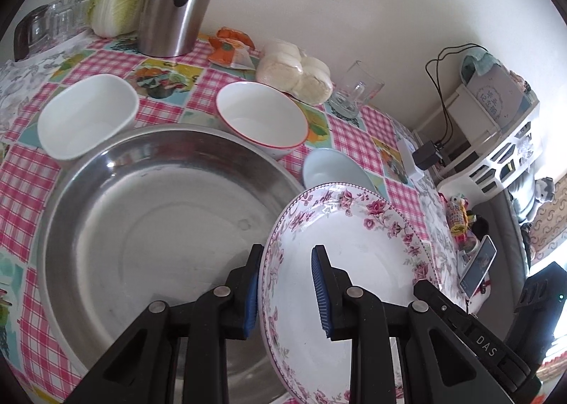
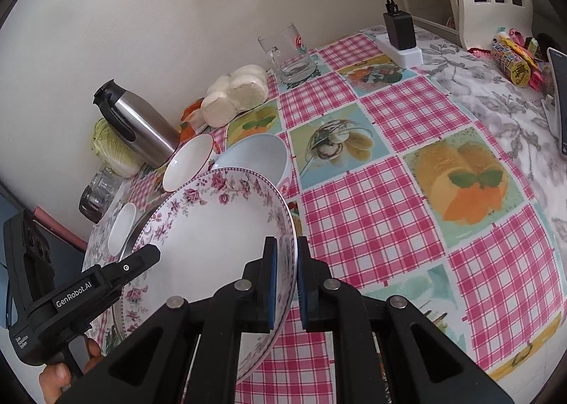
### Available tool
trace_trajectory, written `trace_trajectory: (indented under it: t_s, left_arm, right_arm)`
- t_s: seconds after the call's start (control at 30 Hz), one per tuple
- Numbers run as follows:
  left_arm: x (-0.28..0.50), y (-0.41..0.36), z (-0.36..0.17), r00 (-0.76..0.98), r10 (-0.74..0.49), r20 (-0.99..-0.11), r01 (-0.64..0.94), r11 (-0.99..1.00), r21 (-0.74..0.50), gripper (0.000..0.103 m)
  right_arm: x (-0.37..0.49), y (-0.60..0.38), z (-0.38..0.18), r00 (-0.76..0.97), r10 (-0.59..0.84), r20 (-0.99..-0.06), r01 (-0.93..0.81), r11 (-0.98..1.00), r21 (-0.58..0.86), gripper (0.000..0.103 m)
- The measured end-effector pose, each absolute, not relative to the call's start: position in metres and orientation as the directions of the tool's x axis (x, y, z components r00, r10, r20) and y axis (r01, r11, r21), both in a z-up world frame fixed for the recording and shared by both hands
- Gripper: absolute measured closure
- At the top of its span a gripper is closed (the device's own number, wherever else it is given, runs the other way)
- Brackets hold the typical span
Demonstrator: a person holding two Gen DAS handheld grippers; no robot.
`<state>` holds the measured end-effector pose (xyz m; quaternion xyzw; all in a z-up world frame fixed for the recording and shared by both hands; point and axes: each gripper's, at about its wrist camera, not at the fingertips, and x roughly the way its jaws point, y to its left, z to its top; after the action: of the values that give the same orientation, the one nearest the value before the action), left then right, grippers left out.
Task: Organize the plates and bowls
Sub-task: 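Lower the floral plate into the steel tray with both grippers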
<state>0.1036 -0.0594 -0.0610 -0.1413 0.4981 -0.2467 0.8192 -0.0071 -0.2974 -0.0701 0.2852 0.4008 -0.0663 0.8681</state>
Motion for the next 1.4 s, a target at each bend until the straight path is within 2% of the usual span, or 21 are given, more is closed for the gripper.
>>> trace_trajectory:
  t_s: [0.9,1.4]
  left_arm:
    - [0.131,0.025,-0.082,0.440,-0.481,-0.758,0.127,0.869,-0.477,0.074]
    - [0.137,0.046,-0.088,0.461,-0.455,-0.762,0.073,0.875,-0.478,0.074]
  right_arm:
    - [0.044,-0.218,-0.086,0.616,0.189,-0.765,0.243,0.878,0.412,0.093]
    - [0.062,-0.198,-0.098,0.588,0.207,-0.782,0.218,0.891,0.399,0.093]
